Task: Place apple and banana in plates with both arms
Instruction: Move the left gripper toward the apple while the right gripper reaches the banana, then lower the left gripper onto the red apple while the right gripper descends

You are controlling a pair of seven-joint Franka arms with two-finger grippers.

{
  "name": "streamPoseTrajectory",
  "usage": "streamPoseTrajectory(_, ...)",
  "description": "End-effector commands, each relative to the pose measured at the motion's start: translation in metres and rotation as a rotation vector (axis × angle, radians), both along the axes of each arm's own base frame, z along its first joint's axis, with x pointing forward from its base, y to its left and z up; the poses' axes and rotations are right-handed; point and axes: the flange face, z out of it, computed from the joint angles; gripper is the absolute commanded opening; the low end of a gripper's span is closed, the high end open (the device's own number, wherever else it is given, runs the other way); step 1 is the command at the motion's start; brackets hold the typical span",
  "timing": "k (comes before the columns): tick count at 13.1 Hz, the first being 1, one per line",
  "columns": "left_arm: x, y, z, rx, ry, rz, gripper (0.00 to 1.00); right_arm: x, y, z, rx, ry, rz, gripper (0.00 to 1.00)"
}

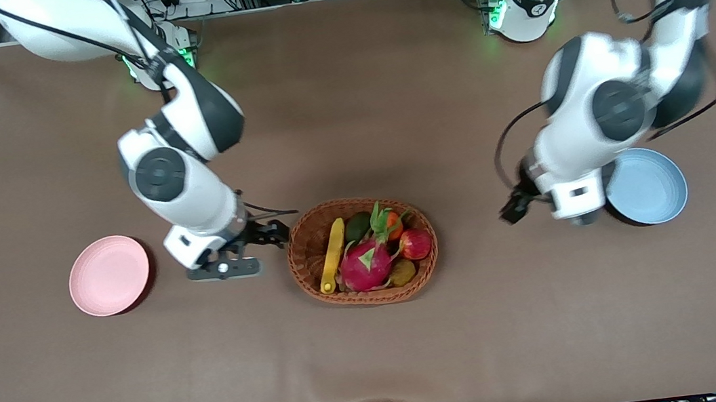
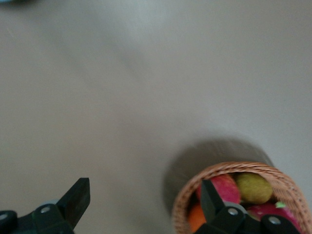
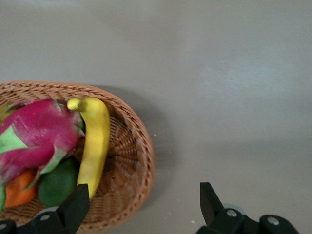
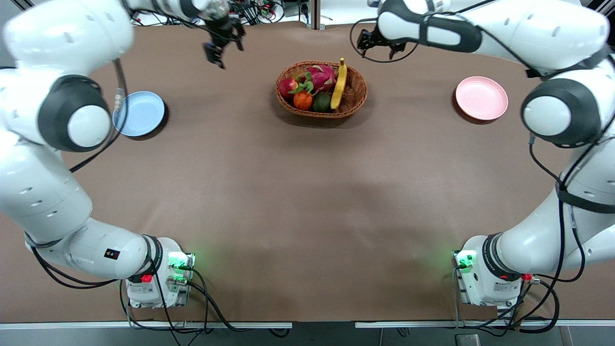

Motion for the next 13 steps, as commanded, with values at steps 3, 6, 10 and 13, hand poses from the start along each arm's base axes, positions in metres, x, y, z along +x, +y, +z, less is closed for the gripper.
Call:
streamPoseTrajectory(3,0.011,-0.060,-0.055,-0.036,-0.015,0.252,1.00,0.031,0.046,-0.035,0.028,-0.105,-0.081,1.00)
streamPoseTrajectory(6,0.015,-0.095,-0.079,-0.069,-0.030,0.435,1.00,0.032,0.063,-0.064,0.032,-0.140,-0.120,1.00)
streamPoseTrajectory(10,0.020,-0.106,-0.100,-0.119,-0.066,0.586,1.00,0.042,0.071,-0.074,0.048,-0.156,-0.144,1.00)
streamPoseTrajectory(13,0.016,-0.121,-0.117,-0.146,-0.083,0.604,1.00,0.061,0.028,-0.048,0.013,-0.158,-0.180,1.00)
